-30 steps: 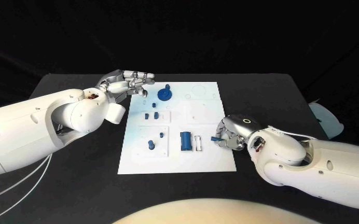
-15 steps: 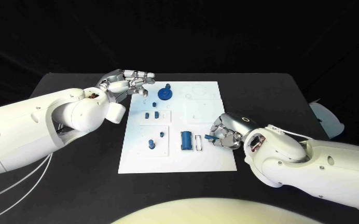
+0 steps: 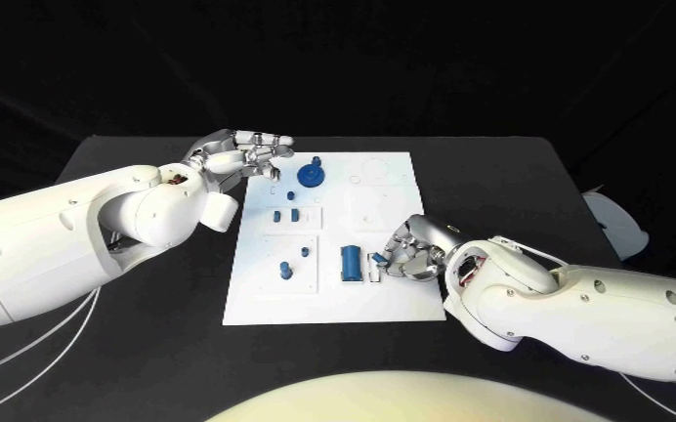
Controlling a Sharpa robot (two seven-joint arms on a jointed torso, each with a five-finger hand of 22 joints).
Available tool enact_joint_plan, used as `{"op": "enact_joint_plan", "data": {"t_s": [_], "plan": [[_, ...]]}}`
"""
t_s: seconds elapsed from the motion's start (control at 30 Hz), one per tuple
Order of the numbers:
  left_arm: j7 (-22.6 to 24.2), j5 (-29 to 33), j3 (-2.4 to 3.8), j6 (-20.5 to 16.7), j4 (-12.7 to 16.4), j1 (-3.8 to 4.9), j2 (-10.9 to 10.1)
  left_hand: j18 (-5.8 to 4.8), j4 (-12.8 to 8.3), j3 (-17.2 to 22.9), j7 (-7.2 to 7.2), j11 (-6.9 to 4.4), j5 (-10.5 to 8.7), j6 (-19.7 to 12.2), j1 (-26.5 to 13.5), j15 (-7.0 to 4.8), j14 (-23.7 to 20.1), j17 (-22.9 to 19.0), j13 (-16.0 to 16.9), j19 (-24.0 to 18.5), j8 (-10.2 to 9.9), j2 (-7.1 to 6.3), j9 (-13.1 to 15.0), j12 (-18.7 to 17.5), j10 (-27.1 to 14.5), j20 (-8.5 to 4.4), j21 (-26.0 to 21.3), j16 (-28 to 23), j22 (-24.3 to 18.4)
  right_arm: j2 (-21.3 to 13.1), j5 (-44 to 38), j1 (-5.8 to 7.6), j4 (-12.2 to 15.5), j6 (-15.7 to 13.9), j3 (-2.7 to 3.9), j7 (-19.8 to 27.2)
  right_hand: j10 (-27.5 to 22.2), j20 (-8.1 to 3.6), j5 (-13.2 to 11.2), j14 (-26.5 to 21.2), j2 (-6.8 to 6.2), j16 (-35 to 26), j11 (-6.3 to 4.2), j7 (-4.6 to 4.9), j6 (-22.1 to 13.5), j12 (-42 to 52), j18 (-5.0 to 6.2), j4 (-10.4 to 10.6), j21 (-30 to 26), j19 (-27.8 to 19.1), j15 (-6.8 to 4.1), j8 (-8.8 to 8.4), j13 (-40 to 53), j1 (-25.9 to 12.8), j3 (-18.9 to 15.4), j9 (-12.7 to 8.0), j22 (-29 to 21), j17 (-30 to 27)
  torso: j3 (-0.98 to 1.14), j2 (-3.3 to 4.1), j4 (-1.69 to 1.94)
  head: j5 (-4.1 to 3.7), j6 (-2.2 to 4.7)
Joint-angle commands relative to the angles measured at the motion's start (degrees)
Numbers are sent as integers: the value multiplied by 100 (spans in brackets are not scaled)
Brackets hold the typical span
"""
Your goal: Assemble the parts on the task board
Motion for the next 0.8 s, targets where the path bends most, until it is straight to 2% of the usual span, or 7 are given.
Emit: {"op": "enact_joint_plan", "data": {"t_s": [0.03,0.17,0.3,0.63,0.8], "plan": [[22,10,4,98,24,4,7,78,-4,-21,-4,0,25,-27,-19,4,-43,-5,4,15,5,45,-9,13,-50,16,-25,-27,-8,45,364,-9,-39,17,0,0,291,-48,9,592,-5,23,-16,-29,73,42,-92,42,40,299,-29,60,1010,-99,1,135,1288,1436,2,1,-3,12,-4],[15,10,4,104,30,5,6,78,-4,-21,-4,0,25,-27,-19,4,-43,-5,4,15,5,45,-9,13,-50,16,-25,-27,-8,92,398,-11,-93,108,0,0,291,-52,37,594,-7,28,-27,-44,104,29,-93,44,50,303,-37,85,1002,-230,25,158,1290,1447,1,4,0,8,-14],[11,8,4,112,37,5,3,78,-4,-21,-4,0,25,-27,-19,4,-43,-5,4,15,5,45,-9,13,-50,16,-25,-27,-8,133,418,-11,-136,205,-1,-2,292,-65,421,595,-50,30,-42,-61,134,10,-94,32,58,306,-50,123,991,-429,-4,204,1292,1452,4,5,2,18,-29],[4,0,4,116,47,5,-6,78,-4,-21,-4,0,25,-27,-19,4,-43,-5,4,15,5,45,-9,13,-50,16,-25,-27,-8,200,446,-12,-201,290,-2,-7,289,-78,470,595,-30,30,-64,-90,199,-20,-94,44,55,305,-67,199,972,-661,-89,276,1291,1452,0,2,-3,24,-55],[0,-7,4,115,45,6,-8,79,-19,-12,-4,0,27,-32,0,3,-48,-9,3,16,5,51,-11,18,-58,14,-29,-28,-8,220,447,-12,-226,303,-2,-9,293,-86,545,593,-5,24,-73,-101,206,-16,-91,46,41,300,-75,231,978,-783,-139,313,1287,1440,5,0,-7,30,-61]]}}
